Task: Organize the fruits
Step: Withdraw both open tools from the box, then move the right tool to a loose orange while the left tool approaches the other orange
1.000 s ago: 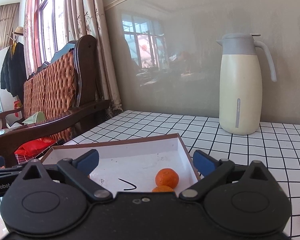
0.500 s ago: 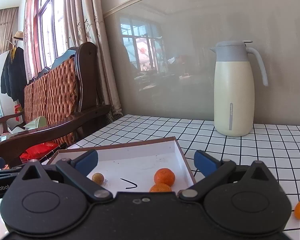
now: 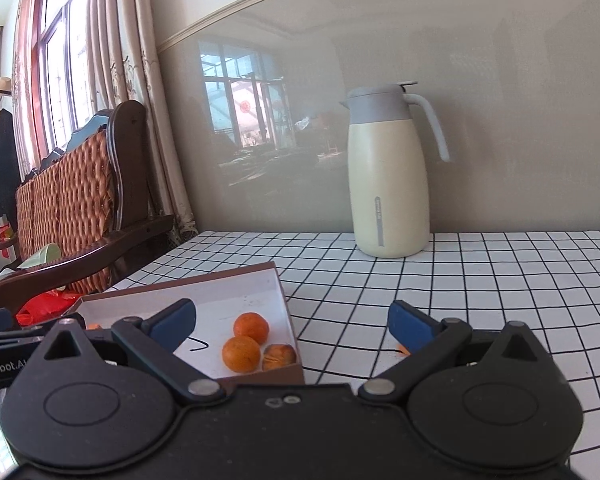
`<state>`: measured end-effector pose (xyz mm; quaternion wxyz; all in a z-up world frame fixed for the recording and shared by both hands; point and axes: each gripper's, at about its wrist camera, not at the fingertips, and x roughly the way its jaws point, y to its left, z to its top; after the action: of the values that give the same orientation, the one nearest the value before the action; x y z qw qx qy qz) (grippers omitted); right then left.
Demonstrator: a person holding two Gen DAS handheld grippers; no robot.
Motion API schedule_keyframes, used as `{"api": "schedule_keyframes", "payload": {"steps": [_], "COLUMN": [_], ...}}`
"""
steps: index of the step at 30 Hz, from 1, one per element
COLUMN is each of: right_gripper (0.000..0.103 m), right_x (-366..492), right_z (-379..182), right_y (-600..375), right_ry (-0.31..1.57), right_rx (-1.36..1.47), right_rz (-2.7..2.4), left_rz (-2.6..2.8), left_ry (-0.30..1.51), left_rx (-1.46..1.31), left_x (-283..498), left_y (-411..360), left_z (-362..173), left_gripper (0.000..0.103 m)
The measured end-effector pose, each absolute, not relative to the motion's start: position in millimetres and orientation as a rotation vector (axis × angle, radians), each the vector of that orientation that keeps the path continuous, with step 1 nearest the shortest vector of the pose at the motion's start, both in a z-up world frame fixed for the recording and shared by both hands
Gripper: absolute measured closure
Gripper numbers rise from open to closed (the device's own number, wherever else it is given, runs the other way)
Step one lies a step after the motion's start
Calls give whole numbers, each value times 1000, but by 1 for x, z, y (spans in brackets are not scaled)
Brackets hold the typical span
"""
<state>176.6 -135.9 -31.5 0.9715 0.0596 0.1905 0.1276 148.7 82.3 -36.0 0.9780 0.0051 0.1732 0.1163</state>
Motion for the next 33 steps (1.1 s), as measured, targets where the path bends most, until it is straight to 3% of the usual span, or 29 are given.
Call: {"api": "schedule_keyframes", "payload": {"steps": [12,21,26,33], "right_gripper": [12,30,49,58], "right_x": [162,165,172,188], "right_z": [-54,-72,-80,-90], "right_y": [-192,-223,-237,-250], "right_ry": [422,466,502,542], "right_rx": [130,143,136,132], "right_rz": [110,36,4,-29], "left_rz": [76,-6,-41,-92], "left_ry": [377,397,405,415], "left_rx": [59,95,105,123], "left_x": [157,172,180,195], "left_y": [17,-25,-44,-67], "left_z": [-49,-60,-66,-73], "left_gripper": [0,1,1,7]}}
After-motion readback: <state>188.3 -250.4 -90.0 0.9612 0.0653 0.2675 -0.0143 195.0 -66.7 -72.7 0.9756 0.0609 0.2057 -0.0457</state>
